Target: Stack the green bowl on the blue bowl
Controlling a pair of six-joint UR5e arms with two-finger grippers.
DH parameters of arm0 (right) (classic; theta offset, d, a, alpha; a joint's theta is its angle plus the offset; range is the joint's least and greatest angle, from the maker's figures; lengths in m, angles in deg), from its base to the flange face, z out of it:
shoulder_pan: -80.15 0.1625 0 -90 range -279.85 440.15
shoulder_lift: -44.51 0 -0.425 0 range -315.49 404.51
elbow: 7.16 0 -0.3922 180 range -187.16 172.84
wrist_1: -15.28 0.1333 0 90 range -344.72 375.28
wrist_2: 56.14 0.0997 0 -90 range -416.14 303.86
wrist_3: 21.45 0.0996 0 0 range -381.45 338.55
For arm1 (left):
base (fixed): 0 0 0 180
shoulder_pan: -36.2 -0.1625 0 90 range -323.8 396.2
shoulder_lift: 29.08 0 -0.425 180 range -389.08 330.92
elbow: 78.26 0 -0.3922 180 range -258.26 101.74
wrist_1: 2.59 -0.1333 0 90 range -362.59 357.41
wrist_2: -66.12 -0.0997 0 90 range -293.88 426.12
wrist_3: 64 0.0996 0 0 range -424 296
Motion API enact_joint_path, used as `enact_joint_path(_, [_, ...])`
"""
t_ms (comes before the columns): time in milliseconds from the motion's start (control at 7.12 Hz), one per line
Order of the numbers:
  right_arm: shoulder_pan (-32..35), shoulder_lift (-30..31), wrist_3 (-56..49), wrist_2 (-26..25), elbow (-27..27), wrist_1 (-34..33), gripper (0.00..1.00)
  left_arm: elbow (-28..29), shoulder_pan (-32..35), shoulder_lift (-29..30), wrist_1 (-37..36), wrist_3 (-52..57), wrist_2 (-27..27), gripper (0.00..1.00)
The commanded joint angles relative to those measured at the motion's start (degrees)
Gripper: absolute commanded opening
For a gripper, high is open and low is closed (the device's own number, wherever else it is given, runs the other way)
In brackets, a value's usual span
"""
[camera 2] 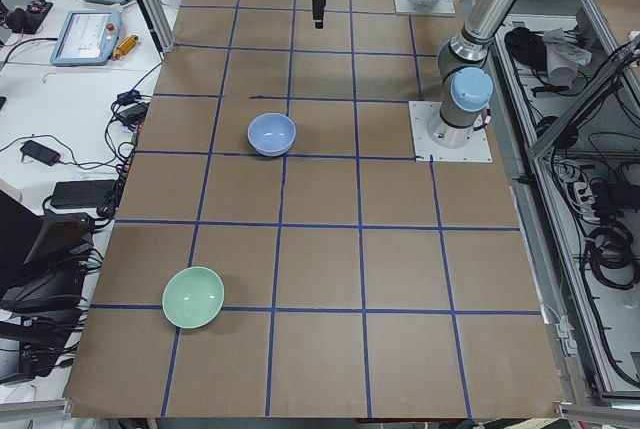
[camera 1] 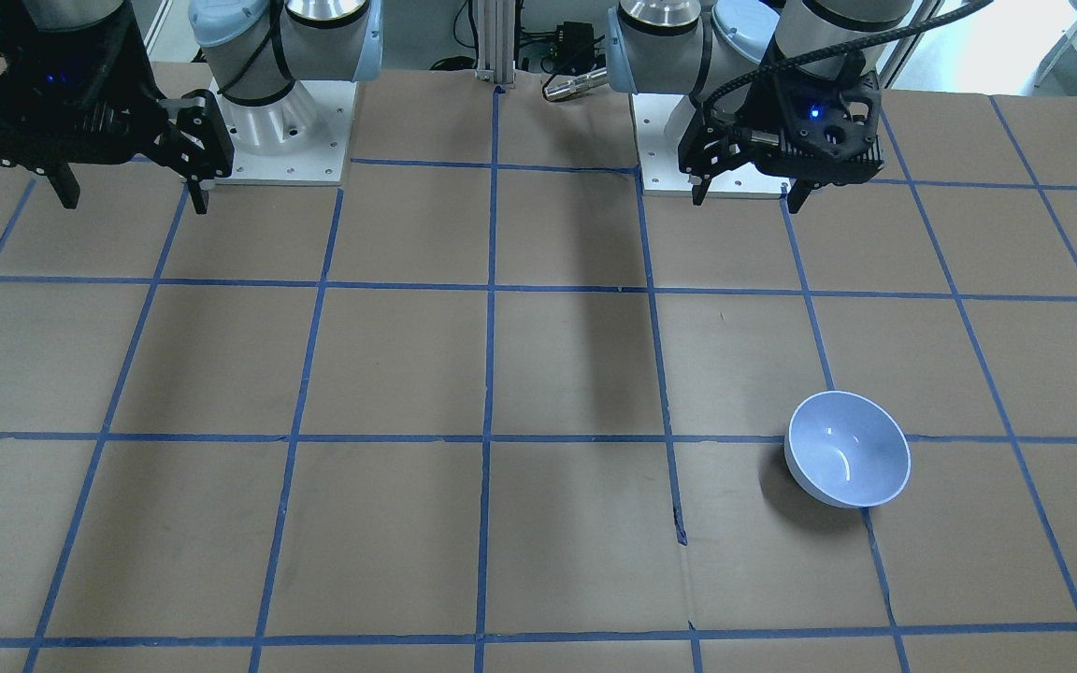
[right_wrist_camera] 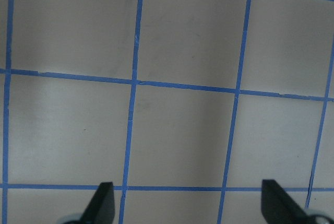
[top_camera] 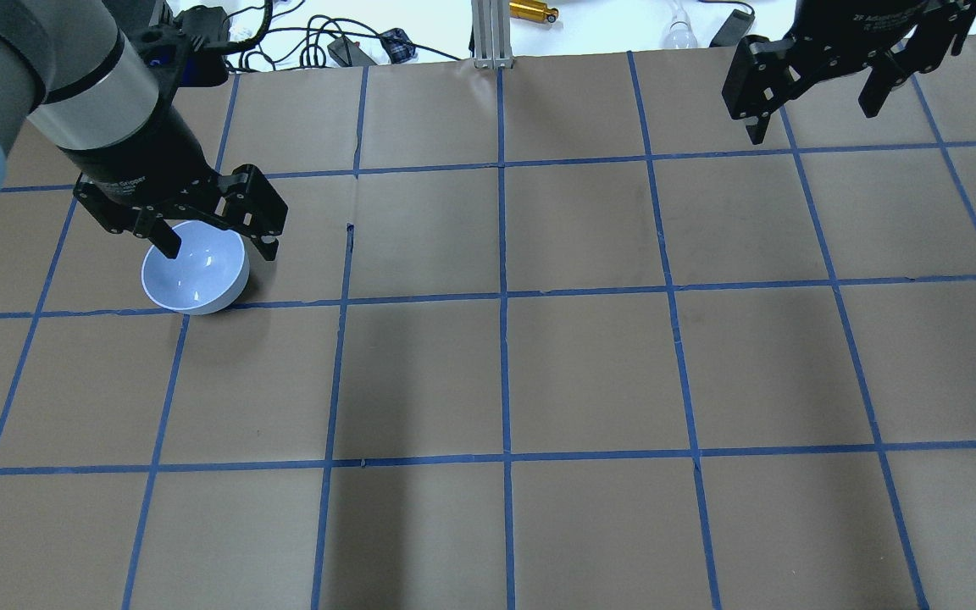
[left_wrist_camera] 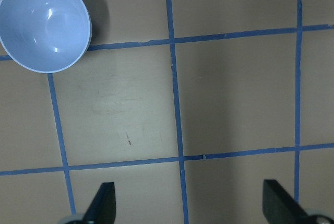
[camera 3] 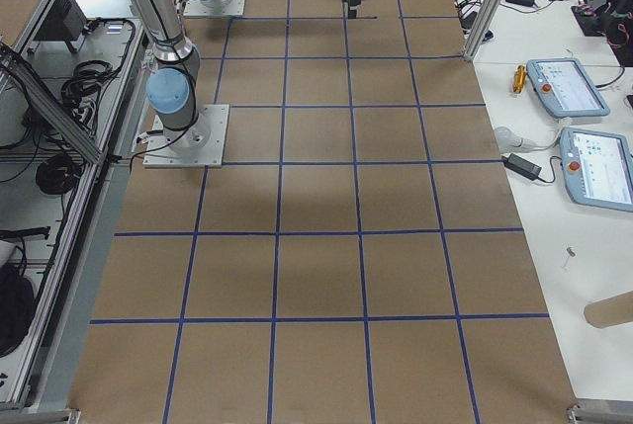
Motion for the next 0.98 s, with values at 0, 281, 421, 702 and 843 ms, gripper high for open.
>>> enact_joint_path(0, [0.01, 0.00, 0.00, 0.00, 0.00, 0.00, 1.00, -0.01, 0.00, -0.03, -0.33, 0.03, -0.86, 1.00])
enact_joint_path(281, [-0.08, 0.00, 0.00, 0.00, 0.00, 0.00, 1.00, -0.36, 0.00, -0.65, 0.37, -0.05, -0.43, 1.00])
enact_joint_path(421, [-0.08, 0.00, 0.00, 0.00, 0.00, 0.00, 1.00, -0.71, 0.09, -0.65, -0.06, -0.05, -0.69, 1.00])
enact_joint_path(702, [0.01, 0.00, 0.00, 0.00, 0.00, 0.00, 1.00, -0.89, -0.18, -0.65, 0.29, 0.21, -1.13, 1.00])
enact_joint_path(843, [0.01, 0.00, 0.00, 0.00, 0.00, 0.00, 1.00, -0.89, -0.09, -0.56, 0.29, 0.12, -1.30, 1.00])
